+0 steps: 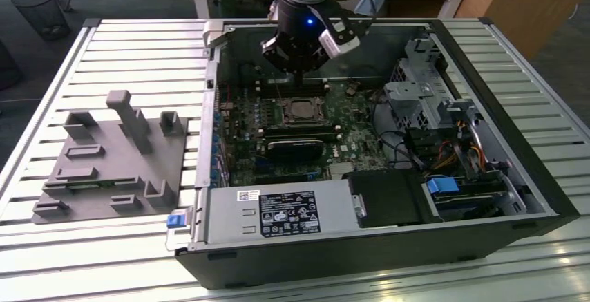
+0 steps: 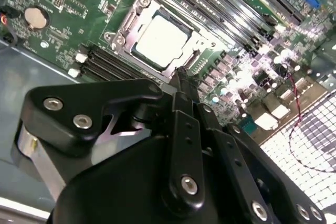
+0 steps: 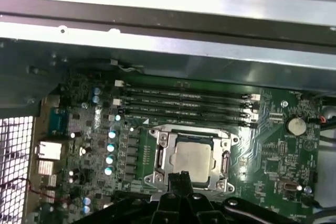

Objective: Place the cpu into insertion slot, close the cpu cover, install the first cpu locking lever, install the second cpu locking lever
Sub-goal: 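Install the first cpu locking lever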

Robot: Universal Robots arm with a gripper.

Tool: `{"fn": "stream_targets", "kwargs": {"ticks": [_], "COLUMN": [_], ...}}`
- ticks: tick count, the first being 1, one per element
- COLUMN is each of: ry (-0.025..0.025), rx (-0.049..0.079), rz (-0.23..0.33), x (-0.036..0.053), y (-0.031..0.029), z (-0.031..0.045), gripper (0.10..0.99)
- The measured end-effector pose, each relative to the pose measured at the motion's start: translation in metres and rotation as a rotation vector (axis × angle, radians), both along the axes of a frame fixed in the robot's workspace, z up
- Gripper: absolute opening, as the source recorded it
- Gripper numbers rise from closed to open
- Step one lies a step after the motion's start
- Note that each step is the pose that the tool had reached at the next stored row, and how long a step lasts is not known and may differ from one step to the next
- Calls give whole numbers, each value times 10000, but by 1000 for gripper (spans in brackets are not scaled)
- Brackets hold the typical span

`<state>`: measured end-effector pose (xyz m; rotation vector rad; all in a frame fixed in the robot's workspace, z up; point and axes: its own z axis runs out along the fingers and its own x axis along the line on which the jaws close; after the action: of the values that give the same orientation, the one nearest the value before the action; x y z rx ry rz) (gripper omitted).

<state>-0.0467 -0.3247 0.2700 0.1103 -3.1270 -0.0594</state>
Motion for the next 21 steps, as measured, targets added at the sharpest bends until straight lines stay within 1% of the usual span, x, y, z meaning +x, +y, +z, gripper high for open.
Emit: {"fn": "stream_targets", "kwargs": {"ticks": [2,4,7,10,14,17,21], "ry": [0,0,-11,-29,-39,-39,-40], "rx": [0,-2,0,1,0,-1,-1], "rz": [-250,-358,-365,-365,-365,-366,-366], "x": [-4,-40,-172,-270,-392,-454,-503], "y": [0,-1,0,0,3,32,102], "z": [-6,-11,-17,-21,-34,-50,-78], "gripper": [106,106,106,106,106,106,106]}}
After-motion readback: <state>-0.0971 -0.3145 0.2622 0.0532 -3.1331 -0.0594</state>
